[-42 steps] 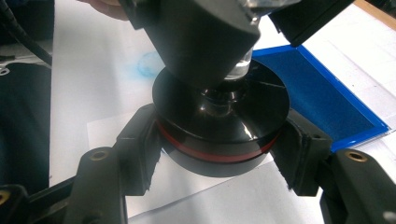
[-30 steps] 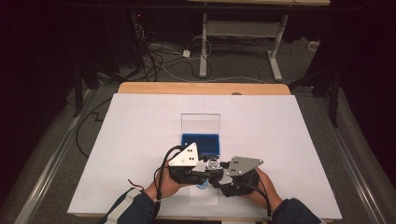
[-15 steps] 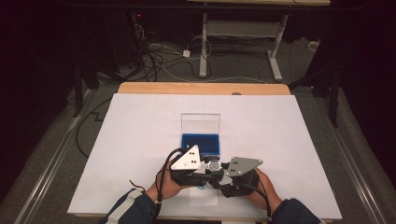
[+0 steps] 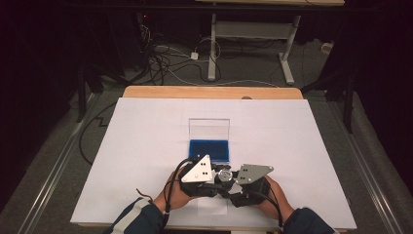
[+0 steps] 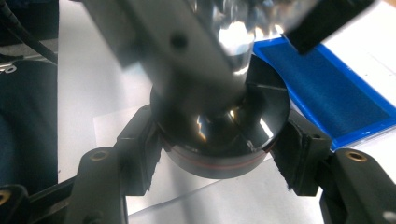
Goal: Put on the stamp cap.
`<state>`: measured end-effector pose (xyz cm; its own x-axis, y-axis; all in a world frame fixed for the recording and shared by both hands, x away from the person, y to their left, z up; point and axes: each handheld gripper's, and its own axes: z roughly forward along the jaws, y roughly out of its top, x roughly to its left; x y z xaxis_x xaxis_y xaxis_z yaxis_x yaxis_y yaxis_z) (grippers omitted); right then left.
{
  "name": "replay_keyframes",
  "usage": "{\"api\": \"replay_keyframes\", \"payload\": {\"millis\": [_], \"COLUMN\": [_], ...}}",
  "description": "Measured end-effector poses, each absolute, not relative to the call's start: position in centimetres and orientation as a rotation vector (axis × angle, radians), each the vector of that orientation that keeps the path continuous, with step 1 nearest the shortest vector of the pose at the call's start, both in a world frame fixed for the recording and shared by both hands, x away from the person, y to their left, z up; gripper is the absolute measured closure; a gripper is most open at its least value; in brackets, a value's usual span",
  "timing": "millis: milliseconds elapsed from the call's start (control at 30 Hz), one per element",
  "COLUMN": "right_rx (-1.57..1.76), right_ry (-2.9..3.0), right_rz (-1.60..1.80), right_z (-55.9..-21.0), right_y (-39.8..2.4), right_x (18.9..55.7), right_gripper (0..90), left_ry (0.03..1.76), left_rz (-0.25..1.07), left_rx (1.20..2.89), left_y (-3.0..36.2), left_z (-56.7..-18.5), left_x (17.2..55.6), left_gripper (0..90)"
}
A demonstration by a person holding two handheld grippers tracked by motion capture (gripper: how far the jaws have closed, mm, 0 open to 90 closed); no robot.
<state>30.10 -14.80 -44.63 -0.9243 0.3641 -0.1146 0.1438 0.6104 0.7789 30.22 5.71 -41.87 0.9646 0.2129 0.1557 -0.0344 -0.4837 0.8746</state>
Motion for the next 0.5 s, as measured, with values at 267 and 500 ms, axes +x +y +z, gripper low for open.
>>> {"api": "replay_keyframes", "payload": {"millis": [267, 500], "right_rx": [0.419, 0.440], "right_ry": [2.575, 2.572], "right_rz": [1.215, 1.245], "right_z": [-44.65, -44.70], "right_y": [-14.72, -14.86], "right_x": [30.05, 30.20], "right_gripper": [38.5, 38.4], "left_ry": [0.128, 0.154], "left_rz": [0.295, 0.260], "left_rx": [2.068, 2.047], "left_y": [5.76, 6.22], "left_z": [-41.79, -41.74], "left_x": [30.31, 30.79], "left_gripper": [54.3, 54.3]}}
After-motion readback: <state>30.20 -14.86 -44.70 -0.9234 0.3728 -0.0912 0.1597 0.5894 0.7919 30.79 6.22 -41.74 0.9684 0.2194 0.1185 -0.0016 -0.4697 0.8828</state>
